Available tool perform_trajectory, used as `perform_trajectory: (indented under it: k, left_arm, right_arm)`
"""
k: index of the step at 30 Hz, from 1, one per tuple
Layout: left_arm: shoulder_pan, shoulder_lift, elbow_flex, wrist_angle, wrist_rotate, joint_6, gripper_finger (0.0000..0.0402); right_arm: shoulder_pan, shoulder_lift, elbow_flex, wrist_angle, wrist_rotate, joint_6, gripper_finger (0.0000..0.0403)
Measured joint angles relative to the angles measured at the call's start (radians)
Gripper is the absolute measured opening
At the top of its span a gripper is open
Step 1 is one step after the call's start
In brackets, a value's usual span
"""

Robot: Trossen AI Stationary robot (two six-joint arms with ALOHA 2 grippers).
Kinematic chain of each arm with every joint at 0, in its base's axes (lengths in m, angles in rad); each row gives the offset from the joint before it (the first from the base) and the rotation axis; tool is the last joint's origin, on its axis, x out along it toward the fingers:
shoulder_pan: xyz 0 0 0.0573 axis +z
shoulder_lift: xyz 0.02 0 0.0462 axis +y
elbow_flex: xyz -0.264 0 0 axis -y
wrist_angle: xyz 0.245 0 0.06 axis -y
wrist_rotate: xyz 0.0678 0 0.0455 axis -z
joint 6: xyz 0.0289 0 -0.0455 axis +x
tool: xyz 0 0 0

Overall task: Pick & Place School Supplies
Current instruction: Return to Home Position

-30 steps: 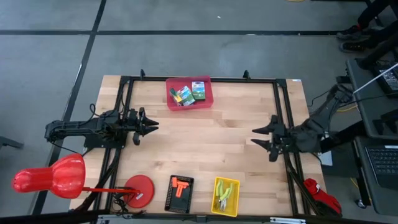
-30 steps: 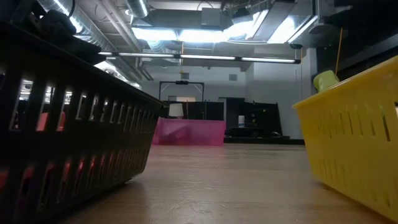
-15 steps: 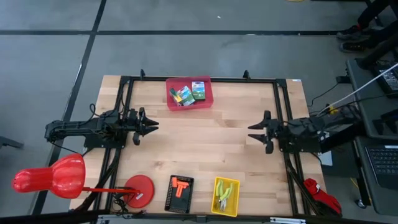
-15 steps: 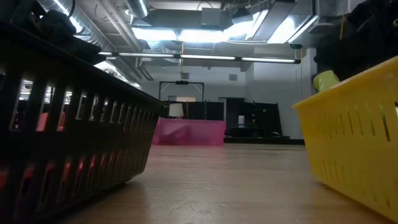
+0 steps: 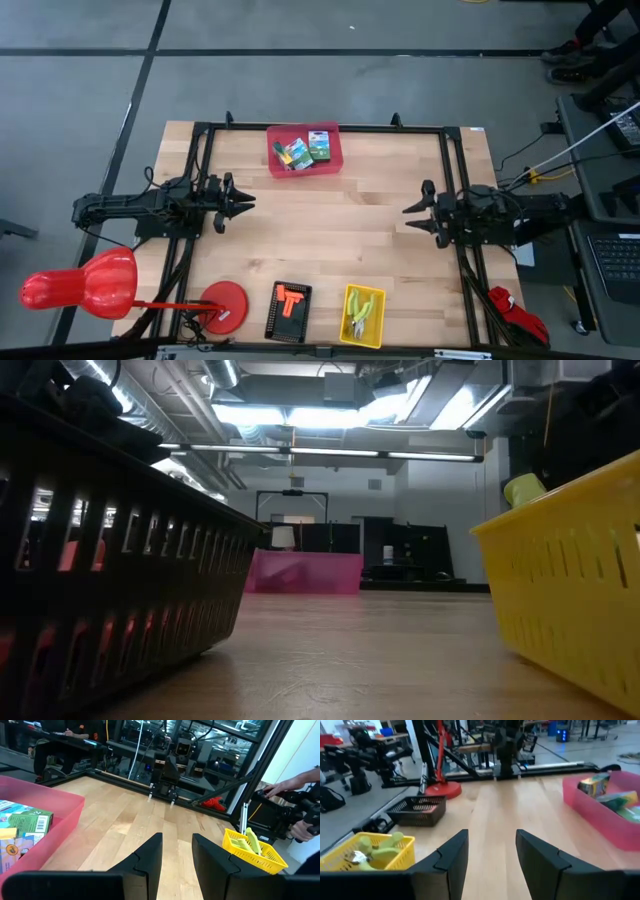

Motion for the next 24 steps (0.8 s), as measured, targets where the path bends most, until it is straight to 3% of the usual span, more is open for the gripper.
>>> perform_trajectory:
  k: [3,10,24]
  left_arm:
    - [0.0,0.0,0.0,0.0,0.0,0.0,0.0102]
    - [0.0,0.0,0.0,0.0,-0.001,0.0,0.0102]
    - [0.0,0.0,0.0,0.0,0.0,0.0,0.0102]
  right_arm:
    - [0.001,0.0,0.0,0.001,0.013,0.016,0.0166]
    - [0.026,0.0,0.0,0.001,0.086,0.228,0.0166]
    - [0.031,0.0,0.0,0.001,0.081,0.235,0.0166]
